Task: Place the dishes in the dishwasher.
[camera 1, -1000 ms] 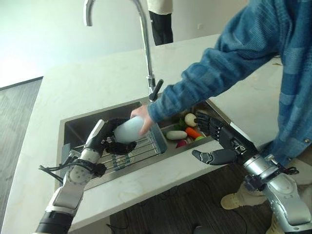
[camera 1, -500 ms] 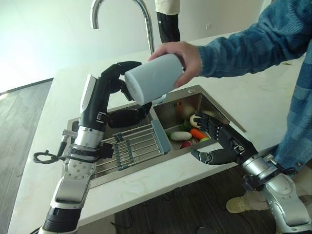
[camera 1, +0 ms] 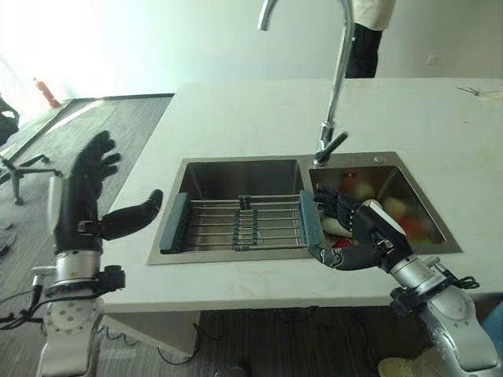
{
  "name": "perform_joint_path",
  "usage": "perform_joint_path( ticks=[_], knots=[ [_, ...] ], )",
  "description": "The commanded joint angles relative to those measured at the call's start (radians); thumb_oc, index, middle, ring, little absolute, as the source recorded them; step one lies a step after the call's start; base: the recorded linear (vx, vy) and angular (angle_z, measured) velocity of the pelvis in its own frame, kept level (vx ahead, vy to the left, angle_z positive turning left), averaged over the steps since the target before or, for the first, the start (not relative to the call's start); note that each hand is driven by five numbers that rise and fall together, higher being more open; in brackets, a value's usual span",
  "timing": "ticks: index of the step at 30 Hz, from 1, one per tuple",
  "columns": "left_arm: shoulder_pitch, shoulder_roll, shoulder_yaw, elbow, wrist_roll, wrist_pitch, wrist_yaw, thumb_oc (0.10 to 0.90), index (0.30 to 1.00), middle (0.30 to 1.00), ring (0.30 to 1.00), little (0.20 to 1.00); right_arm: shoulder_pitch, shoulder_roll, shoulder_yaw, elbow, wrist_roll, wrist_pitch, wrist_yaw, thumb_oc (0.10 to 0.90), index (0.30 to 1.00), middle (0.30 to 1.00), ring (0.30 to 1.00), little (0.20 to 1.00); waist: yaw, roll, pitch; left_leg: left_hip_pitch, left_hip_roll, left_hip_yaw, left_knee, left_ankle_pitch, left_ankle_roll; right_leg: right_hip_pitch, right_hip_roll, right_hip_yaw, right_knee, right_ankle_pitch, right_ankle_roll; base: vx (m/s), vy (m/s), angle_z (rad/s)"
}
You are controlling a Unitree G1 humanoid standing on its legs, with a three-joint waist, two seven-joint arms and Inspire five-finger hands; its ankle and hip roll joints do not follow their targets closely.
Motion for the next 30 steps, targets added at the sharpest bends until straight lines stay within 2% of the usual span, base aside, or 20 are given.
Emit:
perform_joint_path(
  ticks=[1,4,6,7,10,11,14,16,17,18,19,22,25,30],
  knots=[
    [-0.098,0.077,0.038,-0.103,-0.03,-0.144,0.041,0.8,0.9,0.9,0.9,0.9,-0.082,0.017,-0.047,-0.135,0.024,-0.121,-0.022,0.8,0.9,0.9,0.9,0.9,-0.015,-0.017,-0.015,0.062,0.015,0.01,0.089,-0.227,-0.015,0.039,-0.02,-0.031,-0.03,-0.061,0.077,-0.02,-0.002,0.19],
    [-0.089,0.068,0.055,-0.116,-0.105,-0.19,0.015,0.8,0.9,0.9,0.9,0.9,-0.081,0.024,-0.037,-0.131,0.014,-0.133,-0.032,0.8,0.9,0.9,0.9,0.9,-0.002,-0.019,-0.015,0.057,0.016,0.004,0.089,-0.222,-0.019,0.042,-0.025,-0.042,-0.03,-0.063,0.079,-0.01,0.0,0.15],
    [-0.088,0.057,0.059,-0.122,-0.191,-0.164,-0.037,0.8,0.9,0.9,0.9,0.9,-0.081,0.026,-0.03,-0.128,0.006,-0.138,-0.037,0.8,0.9,0.9,0.9,0.9,0.003,-0.02,-0.014,0.054,0.018,0.003,0.089,-0.22,-0.021,0.043,-0.028,-0.049,-0.03,-0.062,0.08,-0.02,0.0,0.18],
    [-0.086,0.052,0.055,-0.13,-0.187,-0.164,-0.038,0.8,0.9,0.9,0.9,0.9,-0.086,0.022,-0.024,-0.128,0.005,-0.139,-0.047,0.8,0.9,0.9,0.9,0.9,0.008,-0.02,-0.012,0.053,0.016,-0.002,0.089,-0.219,-0.021,0.045,-0.029,-0.054,-0.03,-0.062,0.08,-0.02,-0.007,0.13],
    [-0.083,0.056,0.05,-0.124,-0.171,-0.102,-0.015,0.8,0.9,0.9,0.9,0.9,-0.087,0.021,-0.02,-0.131,0.011,-0.139,-0.057,0.8,0.9,0.9,0.9,0.9,0.009,-0.02,-0.01,0.054,0.016,-0.003,0.089,-0.218,-0.022,0.047,-0.028,-0.056,-0.03,-0.061,0.081,-0.01,-0.016,0.06],
    [-0.07,0.07,0.051,-0.106,-0.117,-0.046,-0.016,0.8,0.9,0.9,0.9,0.9,-0.086,0.023,-0.016,-0.128,0.009,-0.141,-0.065,0.8,0.9,0.9,0.9,0.9,0.01,-0.018,-0.009,0.054,0.017,-0.003,0.089,-0.216,-0.022,0.047,-0.027,-0.055,-0.03,-0.06,0.082,0.0,0.0,0.0],
    [-0.05,0.085,0.059,-0.107,-0.143,-0.053,-0.031,0.8,0.9,0.9,0.9,0.9,-0.08,0.015,-0.027,-0.132,0.013,-0.137,-0.067,0.8,0.9,0.9,0.9,0.9,0.009,-0.015,-0.01,0.053,0.017,-0.002,0.089,-0.214,-0.022,0.045,-0.025,-0.053,-0.03,-0.06,0.082,0.0,0.0,0.0],
    [-0.044,0.09,0.067,-0.124,-0.286,-0.073,-0.131,0.8,0.9,0.9,0.9,0.9,-0.067,0.01,-0.042,-0.125,0.016,-0.149,-0.072,0.8,0.9,0.9,0.9,0.9,0.003,-0.011,-0.009,0.051,0.021,0.002,0.089,-0.213,-0.022,0.04,-0.025,-0.048,-0.03,-0.058,0.083,0.01,-0.018,0.0],
    [-0.052,0.078,0.066,-0.136,-0.292,-0.105,-0.116,0.8,0.9,0.9,0.9,0.9,-0.058,0.01,-0.053,-0.127,0.024,-0.151,-0.07,0.8,0.9,0.9,0.9,0.9,-0.006,-0.011,-0.009,0.053,0.024,0.005,0.089,-0.215,-0.022,0.037,-0.022,-0.041,-0.03,-0.058,0.082,0.01,-0.039,-0.01],
    [-0.057,0.081,0.065,-0.134,-0.277,-0.123,-0.074,0.8,0.9,0.9,0.9,0.9,-0.055,0.011,-0.053,-0.13,0.023,-0.148,-0.073,0.8,0.9,0.9,0.9,0.9,-0.013,-0.01,-0.008,0.054,0.025,0.008,0.089,-0.216,-0.023,0.036,-0.021,-0.036,-0.03,-0.057,0.081,0.01,-0.032,-0.01],
    [-0.058,0.083,0.064,-0.133,-0.28,-0.129,-0.071,0.8,0.9,0.9,0.9,0.9,-0.054,0.01,-0.053,-0.131,0.022,-0.147,-0.074,0.8,0.9,0.9,0.9,0.9,-0.014,-0.01,-0.008,0.055,0.025,0.009,0.089,-0.216,-0.023,0.035,-0.021,-0.036,-0.03,-0.057,0.081,0.02,-0.022,-0.03],
    [-0.085,0.11,0.05,-0.143,-0.216,-0.213,-0.088,0.8,0.9,0.9,0.9,0.9,-0.049,0.002,-0.062,-0.141,0.033,-0.138,-0.078,0.8,0.9,0.9,0.9,0.9,-0.035,-0.007,-0.009,0.057,0.028,0.016,0.089,-0.22,-0.025,0.03,-0.017,-0.022,-0.03,-0.057,0.08,0.02,-0.025,-0.13],
    [-0.098,0.117,0.036,-0.139,-0.183,-0.186,-0.085,0.8,0.9,0.9,0.9,0.9,-0.048,0.002,-0.066,-0.134,0.036,-0.144,-0.074,0.8,0.9,0.9,0.9,0.9,-0.046,-0.005,-0.01,0.06,0.03,0.02,0.089,-0.221,-0.026,0.027,-0.014,-0.016,-0.03,-0.055,0.081,0.01,-0.023,-0.08],
    [-0.11,0.138,0.003,-0.129,-0.12,-0.131,-0.145,0.8,0.9,0.9,0.9,0.9,-0.047,-0.006,-0.071,-0.13,0.041,-0.135,-0.069,0.8,0.9,0.9,0.9,0.9,-0.065,0.0,-0.011,0.068,0.034,0.031,0.089,-0.226,-0.024,0.024,-0.008,-0.003,-0.03,-0.053,0.08,0.02,-0.013,-0.07]
  ],
)
